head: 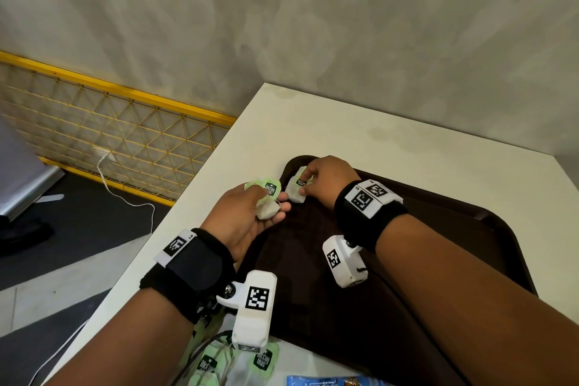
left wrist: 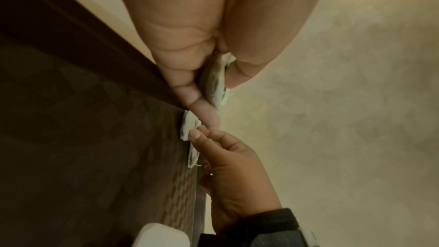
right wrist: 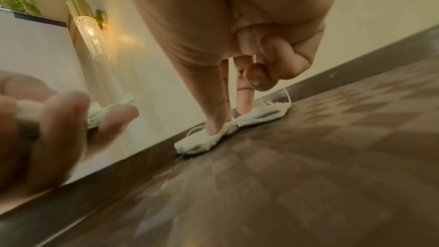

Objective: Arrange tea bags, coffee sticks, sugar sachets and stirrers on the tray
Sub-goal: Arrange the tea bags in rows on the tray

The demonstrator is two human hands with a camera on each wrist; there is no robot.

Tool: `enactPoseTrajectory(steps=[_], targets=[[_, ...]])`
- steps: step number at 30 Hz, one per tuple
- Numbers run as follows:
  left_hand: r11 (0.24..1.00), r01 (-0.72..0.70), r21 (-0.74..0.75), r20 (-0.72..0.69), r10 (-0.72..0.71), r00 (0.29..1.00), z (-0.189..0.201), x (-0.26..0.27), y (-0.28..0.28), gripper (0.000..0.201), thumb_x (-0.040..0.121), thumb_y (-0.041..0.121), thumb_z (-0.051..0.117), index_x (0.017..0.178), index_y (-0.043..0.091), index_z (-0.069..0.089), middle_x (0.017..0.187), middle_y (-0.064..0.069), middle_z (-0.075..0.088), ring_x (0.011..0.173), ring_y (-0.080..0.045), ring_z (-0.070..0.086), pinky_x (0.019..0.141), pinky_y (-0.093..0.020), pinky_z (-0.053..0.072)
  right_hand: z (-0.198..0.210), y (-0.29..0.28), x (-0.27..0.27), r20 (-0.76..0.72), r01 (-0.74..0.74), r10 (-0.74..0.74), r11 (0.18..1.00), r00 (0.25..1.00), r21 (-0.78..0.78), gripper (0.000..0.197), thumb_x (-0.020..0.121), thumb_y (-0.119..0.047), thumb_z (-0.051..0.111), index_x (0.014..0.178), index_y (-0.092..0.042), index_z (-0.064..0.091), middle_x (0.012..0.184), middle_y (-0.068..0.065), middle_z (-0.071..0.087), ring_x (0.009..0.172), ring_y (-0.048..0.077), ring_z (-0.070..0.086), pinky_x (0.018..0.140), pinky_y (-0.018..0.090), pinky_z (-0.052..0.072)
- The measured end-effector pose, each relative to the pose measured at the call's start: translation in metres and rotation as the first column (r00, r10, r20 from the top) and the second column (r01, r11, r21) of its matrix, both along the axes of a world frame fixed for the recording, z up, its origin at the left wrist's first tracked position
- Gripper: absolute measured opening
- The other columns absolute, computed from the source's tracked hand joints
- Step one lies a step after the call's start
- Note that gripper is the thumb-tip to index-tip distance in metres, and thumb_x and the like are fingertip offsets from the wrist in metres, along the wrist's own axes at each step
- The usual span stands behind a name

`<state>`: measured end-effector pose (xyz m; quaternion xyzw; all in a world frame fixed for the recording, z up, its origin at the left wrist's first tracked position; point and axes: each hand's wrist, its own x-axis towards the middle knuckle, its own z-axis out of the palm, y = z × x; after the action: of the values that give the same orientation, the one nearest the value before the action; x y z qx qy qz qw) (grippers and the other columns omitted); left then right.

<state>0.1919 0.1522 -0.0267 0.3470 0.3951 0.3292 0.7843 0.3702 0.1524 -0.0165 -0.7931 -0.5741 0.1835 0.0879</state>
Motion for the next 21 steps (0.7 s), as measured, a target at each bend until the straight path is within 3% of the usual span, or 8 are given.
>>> enactPoseTrajectory(steps=[2, 4, 7, 9, 11, 13, 17, 21], targets=[[1.0, 0.023, -0.004, 0.018, -0.023, 1.0, 0.001, 0.0, -0.001, 0.024, 0.098, 0.006, 0.037, 0.109, -0.002, 0.056, 0.089, -0.015, 0.07, 0.071, -0.02, 0.071, 0.06, -0.024, 0.058, 0.001, -0.002, -0.001, -0.015, 0.003, -0.002, 0.998, 1.0, 0.064, 0.022, 0.082, -0.031, 0.068, 0.101, -0.02, 0.07, 0.101, 0.0, 0.066, 0.097, 0.019, 0.061, 0.077, 0.025, 0.041], [0.999, 0.05, -0.003, 0.039, -0.05, 0.998, 0.002, 0.0, -0.001, 0.026, 0.098, 0.006, 0.035, 0.111, -0.003, 0.055, 0.092, -0.016, 0.069, 0.076, -0.023, 0.07, 0.064, -0.026, 0.059, 0.004, -0.005, -0.003, -0.18, 0.021, 0.009, 0.986, 0.984, 0.163, 0.023, 0.087, -0.037, 0.063, 0.097, -0.018, 0.072, 0.097, 0.002, 0.07, 0.088, 0.017, 0.062, 0.077, 0.027, 0.045], [0.995, 0.094, 0.019, 0.043, -0.094, 0.995, 0.004, 0.002, -0.001, 0.029, 0.098, 0.008, 0.033, 0.113, 0.0, 0.056, 0.097, -0.017, 0.068, 0.08, -0.024, 0.069, 0.066, -0.027, 0.059, 0.014, -0.011, -0.012, -0.524, 0.021, 0.055, 0.99, 0.85, 0.138, 0.025, 0.085, -0.034, 0.067, 0.091, -0.011, 0.073, 0.085, 0.003, 0.072, 0.076, 0.01, 0.061, 0.075, 0.027, 0.047], [0.994, 0.105, 0.035, 0.034, -0.106, 0.994, 0.004, 0.005, -0.002, 0.027, 0.099, 0.008, 0.035, 0.115, 0.0, 0.055, 0.099, -0.018, 0.068, 0.078, -0.024, 0.069, 0.063, -0.026, 0.059, 0.019, -0.016, -0.014, -0.57, -0.023, 0.089, 0.992, 0.817, 0.122, 0.019, 0.083, -0.021, 0.071, 0.093, -0.005, 0.069, 0.082, 0.007, 0.071, 0.071, 0.009, 0.062, 0.07, 0.021, 0.048], [0.994, 0.103, 0.046, 0.029, -0.105, 0.994, 0.004, 0.008, -0.003, 0.026, 0.101, 0.01, 0.035, 0.116, 0.001, 0.054, 0.097, -0.017, 0.069, 0.075, -0.023, 0.07, 0.06, -0.025, 0.058, 0.021, -0.019, -0.011, -0.615, 0.005, 0.079, 0.991, 0.784, 0.133, 0.012, 0.083, -0.01, 0.07, 0.093, -0.003, 0.065, 0.08, 0.009, 0.067, 0.066, 0.011, 0.061, 0.057, 0.013, 0.045], [0.995, 0.085, 0.053, 0.024, -0.087, 0.996, 0.004, 0.01, -0.003, 0.024, 0.103, 0.013, 0.034, 0.114, 0.004, 0.053, 0.096, -0.016, 0.069, 0.074, -0.022, 0.072, 0.058, -0.024, 0.058, 0.023, -0.022, -0.006, -0.705, 0.081, 0.029, 0.989, 0.709, 0.121, 0.005, 0.085, -0.007, 0.066, 0.086, -0.009, 0.061, 0.081, 0.009, 0.066, 0.07, 0.016, 0.062, 0.056, 0.016, 0.045], [0.995, 0.035, 0.098, -0.045, -0.03, 0.999, 0.001, 0.01, -0.002, 0.018, 0.104, 0.016, 0.036, 0.108, 0.007, 0.051, 0.094, -0.013, 0.068, 0.071, -0.02, 0.072, 0.057, -0.022, 0.057, 0.026, -0.024, 0.011, -0.85, 0.265, -0.092, 0.963, 0.518, 0.056, 0.014, 0.09, -0.005, 0.06, 0.081, -0.014, 0.054, 0.081, 0.009, 0.067, 0.064, 0.015, 0.068, 0.059, 0.024, 0.052], [0.986, 0.055, 0.156, -0.133, -0.035, 0.99, -0.001, 0.007, 0.0, 0.015, 0.101, 0.017, 0.043, 0.101, 0.009, 0.056, 0.094, -0.007, 0.066, 0.074, -0.016, 0.07, 0.056, -0.019, 0.054, 0.02, -0.029, 0.026, -0.785, 0.285, -0.165, 0.959, 0.598, 0.015, 0.011, 0.092, -0.008, 0.058, 0.085, -0.015, 0.053, 0.075, 0.007, 0.065, 0.054, 0.01, 0.065, 0.051, 0.02, 0.051]])
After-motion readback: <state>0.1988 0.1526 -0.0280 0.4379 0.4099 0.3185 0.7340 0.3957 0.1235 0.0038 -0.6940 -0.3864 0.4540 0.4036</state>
